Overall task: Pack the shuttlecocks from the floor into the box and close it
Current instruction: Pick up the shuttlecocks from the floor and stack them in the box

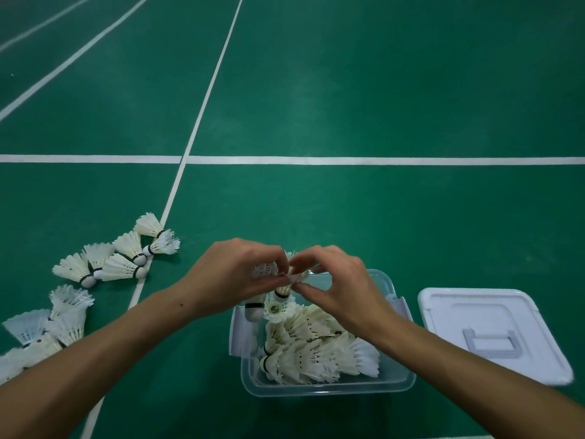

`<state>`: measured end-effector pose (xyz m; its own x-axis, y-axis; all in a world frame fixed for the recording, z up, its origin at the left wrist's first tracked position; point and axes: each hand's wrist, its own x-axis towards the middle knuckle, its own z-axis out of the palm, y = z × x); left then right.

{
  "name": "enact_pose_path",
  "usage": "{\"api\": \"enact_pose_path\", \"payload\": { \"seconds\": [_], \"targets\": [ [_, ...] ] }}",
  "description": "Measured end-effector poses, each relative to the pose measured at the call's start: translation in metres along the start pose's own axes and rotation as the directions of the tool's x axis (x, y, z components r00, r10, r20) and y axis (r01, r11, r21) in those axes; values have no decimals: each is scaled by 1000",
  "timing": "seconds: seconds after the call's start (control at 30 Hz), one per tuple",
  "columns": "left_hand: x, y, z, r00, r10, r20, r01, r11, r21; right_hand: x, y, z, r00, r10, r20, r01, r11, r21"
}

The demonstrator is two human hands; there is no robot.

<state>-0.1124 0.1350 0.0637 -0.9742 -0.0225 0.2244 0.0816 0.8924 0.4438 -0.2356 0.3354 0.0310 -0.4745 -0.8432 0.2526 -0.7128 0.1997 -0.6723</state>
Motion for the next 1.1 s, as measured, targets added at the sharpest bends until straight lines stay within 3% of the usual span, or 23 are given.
{"api": "enact_pose_path", "payload": {
  "seconds": [0.17, 0.33, 0.57, 0.67, 0.87, 1.1],
  "targets": [
    [1, 2, 3, 999, -46, 9, 46, 998, -29, -7, 10, -3, 999, -19, -29, 15, 992, -126],
    [-7, -12, -3, 982, -153, -109, 146, 986, -78, -23, 12, 9, 992, 35, -123, -61, 975, -214],
    [-13, -13, 0, 976, -184, -114, 174, 981, -91, -22, 24, 43, 999, 17, 45, 5, 896, -445],
    [-14, -13, 0, 974, -191, -120, 180, 978, -103, -21, 29, 53, 987, 93, 130, -10, 847, -532],
    [-19, -18, 8, 974, -203, -104, 191, 975, -116, -13, 32, 59, 939, 261, 223, -143, 888, -438],
    [-20, -17, 8, 985, -167, -31, 159, 971, -178, -12, 32, 41, 877, 367, 308, -329, 929, -169]
  ]
}}
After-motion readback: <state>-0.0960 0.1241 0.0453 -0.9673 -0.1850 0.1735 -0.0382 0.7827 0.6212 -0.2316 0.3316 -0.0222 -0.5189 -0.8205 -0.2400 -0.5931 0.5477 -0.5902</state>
